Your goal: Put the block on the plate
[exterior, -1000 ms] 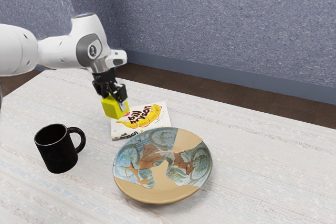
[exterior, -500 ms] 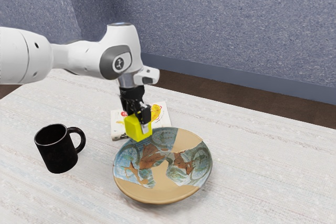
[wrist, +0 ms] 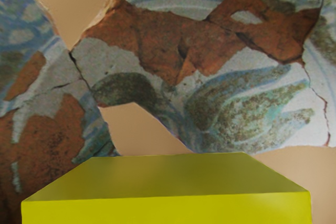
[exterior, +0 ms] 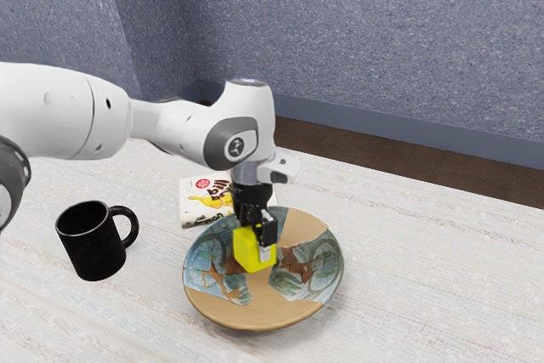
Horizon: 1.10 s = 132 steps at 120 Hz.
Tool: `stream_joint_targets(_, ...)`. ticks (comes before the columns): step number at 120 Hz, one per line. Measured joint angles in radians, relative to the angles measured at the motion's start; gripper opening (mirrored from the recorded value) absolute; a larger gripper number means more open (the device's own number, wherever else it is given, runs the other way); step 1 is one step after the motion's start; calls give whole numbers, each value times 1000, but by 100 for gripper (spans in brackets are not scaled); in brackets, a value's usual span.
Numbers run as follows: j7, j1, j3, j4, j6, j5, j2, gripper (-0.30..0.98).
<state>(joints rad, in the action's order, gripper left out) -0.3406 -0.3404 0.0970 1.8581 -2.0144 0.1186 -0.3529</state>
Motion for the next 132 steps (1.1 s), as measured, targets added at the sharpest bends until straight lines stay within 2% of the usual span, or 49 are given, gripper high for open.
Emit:
stream_joint_targets(26,-2,-6,0,0,-23,6,-12,56)
stream_joint_targets(47,-4,-7,0,0,-21,8,22,63)
stream_joint_targets(66,2,4,10,-29,12,10,106,66)
stream_joint_targets(96,19,27,135,-202,143,3,152,68)
stream_joint_targets(116,29,90,113,-221,217,-35,229,68)
stream_joint_targets(132,35,91,102,-222,248,-78,290,68)
